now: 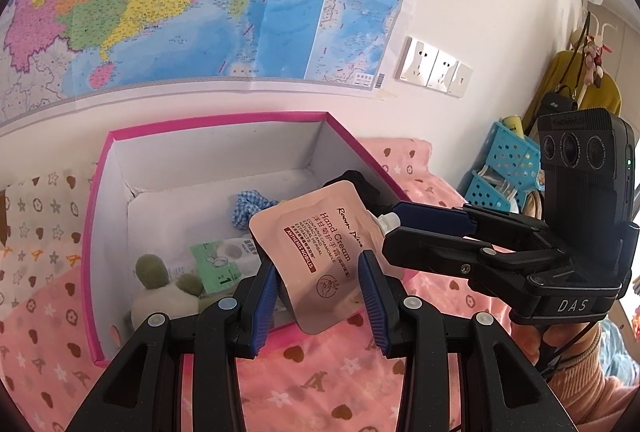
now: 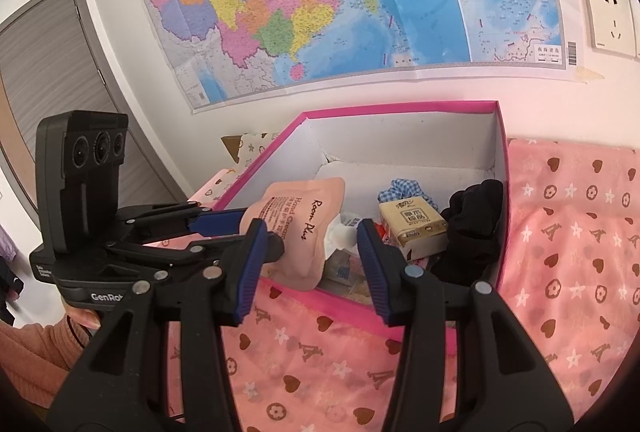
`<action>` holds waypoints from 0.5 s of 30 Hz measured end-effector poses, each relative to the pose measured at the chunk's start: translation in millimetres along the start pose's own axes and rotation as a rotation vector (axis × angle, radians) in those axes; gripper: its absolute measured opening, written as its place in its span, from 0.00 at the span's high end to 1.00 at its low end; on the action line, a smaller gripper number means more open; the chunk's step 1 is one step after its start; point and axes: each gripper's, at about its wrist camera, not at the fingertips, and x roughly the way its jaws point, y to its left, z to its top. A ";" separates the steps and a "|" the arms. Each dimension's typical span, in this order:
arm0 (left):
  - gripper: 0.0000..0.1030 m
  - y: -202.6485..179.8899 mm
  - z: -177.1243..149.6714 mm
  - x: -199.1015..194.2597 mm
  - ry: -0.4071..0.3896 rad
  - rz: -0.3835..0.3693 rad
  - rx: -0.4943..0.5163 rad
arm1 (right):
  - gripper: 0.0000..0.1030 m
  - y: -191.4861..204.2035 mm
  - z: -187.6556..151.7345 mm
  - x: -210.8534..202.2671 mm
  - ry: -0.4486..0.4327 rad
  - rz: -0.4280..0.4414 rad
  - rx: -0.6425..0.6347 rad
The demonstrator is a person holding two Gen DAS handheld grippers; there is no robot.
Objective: Organize soft objects
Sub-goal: 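Lower the hand cream pouch into the pink box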
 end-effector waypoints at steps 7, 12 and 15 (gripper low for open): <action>0.62 2.1 2.8 3.1 0.004 -0.001 -0.001 | 0.52 -1.4 2.1 2.2 0.002 -0.002 -0.002; 0.62 2.2 3.2 3.6 0.003 0.004 0.000 | 0.52 -2.8 2.8 4.2 0.002 -0.001 0.000; 0.62 2.9 3.5 4.5 0.005 0.002 -0.002 | 0.52 -3.0 2.9 5.0 0.004 -0.002 0.000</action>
